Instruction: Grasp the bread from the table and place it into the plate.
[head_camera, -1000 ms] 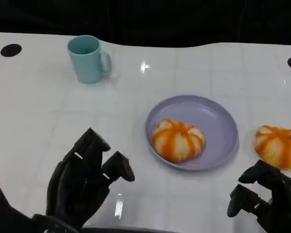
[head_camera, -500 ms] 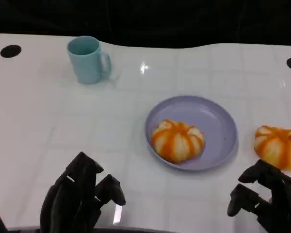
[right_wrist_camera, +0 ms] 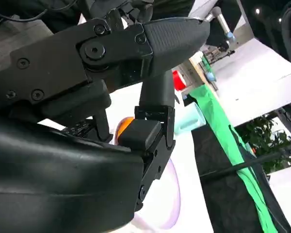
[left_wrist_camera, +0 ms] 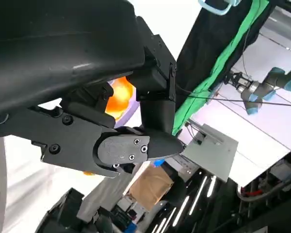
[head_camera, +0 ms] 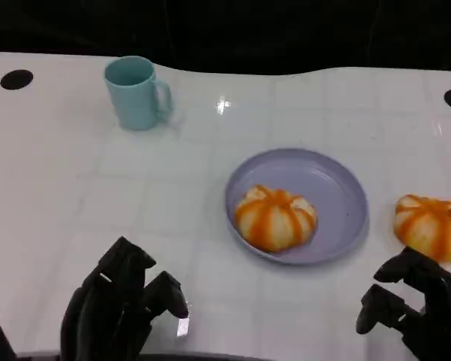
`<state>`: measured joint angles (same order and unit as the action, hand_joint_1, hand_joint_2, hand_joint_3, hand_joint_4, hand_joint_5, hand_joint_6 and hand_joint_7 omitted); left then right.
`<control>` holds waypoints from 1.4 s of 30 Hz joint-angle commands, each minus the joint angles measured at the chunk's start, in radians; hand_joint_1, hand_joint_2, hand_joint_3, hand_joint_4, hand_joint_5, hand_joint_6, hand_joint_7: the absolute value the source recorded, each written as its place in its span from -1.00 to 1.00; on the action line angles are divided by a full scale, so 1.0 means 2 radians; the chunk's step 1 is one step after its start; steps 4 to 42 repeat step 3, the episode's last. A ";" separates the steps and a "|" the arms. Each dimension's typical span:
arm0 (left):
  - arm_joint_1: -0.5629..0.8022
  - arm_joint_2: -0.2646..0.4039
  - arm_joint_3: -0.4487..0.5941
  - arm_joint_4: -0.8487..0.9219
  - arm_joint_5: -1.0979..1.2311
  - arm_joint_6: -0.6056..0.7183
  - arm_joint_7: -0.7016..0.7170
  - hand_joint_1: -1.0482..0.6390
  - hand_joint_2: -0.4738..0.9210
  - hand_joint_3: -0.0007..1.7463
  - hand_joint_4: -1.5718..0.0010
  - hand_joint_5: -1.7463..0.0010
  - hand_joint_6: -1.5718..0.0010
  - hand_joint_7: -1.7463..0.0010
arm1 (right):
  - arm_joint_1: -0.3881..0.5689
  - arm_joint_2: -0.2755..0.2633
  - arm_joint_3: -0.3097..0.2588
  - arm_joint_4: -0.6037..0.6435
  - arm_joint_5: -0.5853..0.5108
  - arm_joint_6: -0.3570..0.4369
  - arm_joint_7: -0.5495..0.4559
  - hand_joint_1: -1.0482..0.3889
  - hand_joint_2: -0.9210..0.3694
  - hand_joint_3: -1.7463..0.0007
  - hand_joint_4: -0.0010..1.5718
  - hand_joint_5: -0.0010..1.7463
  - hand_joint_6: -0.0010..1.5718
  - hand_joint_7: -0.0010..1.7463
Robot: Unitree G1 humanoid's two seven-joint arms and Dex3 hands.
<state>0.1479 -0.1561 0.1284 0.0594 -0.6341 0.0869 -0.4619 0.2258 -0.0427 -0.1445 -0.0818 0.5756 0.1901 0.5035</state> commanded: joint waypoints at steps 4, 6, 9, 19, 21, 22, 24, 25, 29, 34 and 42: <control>-0.009 0.005 0.007 0.010 0.001 -0.008 -0.011 -0.41 1.00 -0.56 -0.11 -1.00 0.18 -1.00 | -0.005 -0.004 -0.008 0.007 0.002 -0.006 0.003 -0.28 -1.00 0.76 -0.08 0.78 0.00 0.24; -0.009 0.005 0.007 0.010 0.001 -0.008 -0.011 -0.41 1.00 -0.56 -0.11 -1.00 0.18 -1.00 | -0.005 -0.004 -0.008 0.007 0.002 -0.006 0.003 -0.28 -1.00 0.76 -0.08 0.78 0.00 0.24; -0.009 0.005 0.007 0.010 0.001 -0.008 -0.011 -0.41 1.00 -0.56 -0.11 -1.00 0.18 -1.00 | -0.005 -0.004 -0.008 0.007 0.002 -0.006 0.003 -0.28 -1.00 0.76 -0.08 0.78 0.00 0.24; -0.009 0.005 0.007 0.010 0.001 -0.008 -0.011 -0.41 1.00 -0.56 -0.11 -1.00 0.18 -1.00 | -0.005 -0.004 -0.008 0.007 0.002 -0.006 0.003 -0.28 -1.00 0.76 -0.08 0.78 0.00 0.24; -0.009 0.005 0.007 0.010 0.001 -0.008 -0.011 -0.41 1.00 -0.56 -0.11 -1.00 0.18 -1.00 | -0.005 -0.004 -0.008 0.007 0.002 -0.006 0.003 -0.28 -1.00 0.76 -0.08 0.78 0.00 0.24; -0.009 0.005 0.007 0.010 0.001 -0.008 -0.011 -0.41 1.00 -0.56 -0.11 -1.00 0.18 -1.00 | -0.005 -0.004 -0.008 0.007 0.002 -0.006 0.003 -0.28 -1.00 0.76 -0.08 0.78 0.00 0.24; -0.009 0.005 0.007 0.010 0.001 -0.008 -0.011 -0.41 1.00 -0.56 -0.11 -1.00 0.18 -1.00 | -0.005 -0.004 -0.008 0.007 0.002 -0.006 0.003 -0.28 -1.00 0.76 -0.08 0.78 0.00 0.24; -0.009 0.005 0.007 0.010 0.001 -0.008 -0.011 -0.41 1.00 -0.56 -0.11 -1.00 0.18 -1.00 | -0.005 -0.004 -0.008 0.007 0.002 -0.006 0.003 -0.28 -1.00 0.76 -0.08 0.78 0.00 0.24; -0.009 0.005 0.007 0.010 0.001 -0.008 -0.011 -0.41 1.00 -0.56 -0.11 -1.00 0.18 -1.00 | -0.005 -0.004 -0.008 0.007 0.002 -0.006 0.003 -0.28 -1.00 0.76 -0.08 0.78 0.00 0.24; -0.009 0.005 0.007 0.010 0.001 -0.008 -0.011 -0.41 1.00 -0.56 -0.11 -1.00 0.18 -1.00 | -0.005 -0.004 -0.008 0.007 0.002 -0.006 0.003 -0.28 -1.00 0.76 -0.08 0.78 0.00 0.24; -0.009 0.005 0.007 0.010 0.001 -0.008 -0.011 -0.41 1.00 -0.56 -0.11 -1.00 0.18 -1.00 | -0.005 -0.004 -0.008 0.007 0.002 -0.006 0.003 -0.28 -1.00 0.76 -0.08 0.78 0.00 0.24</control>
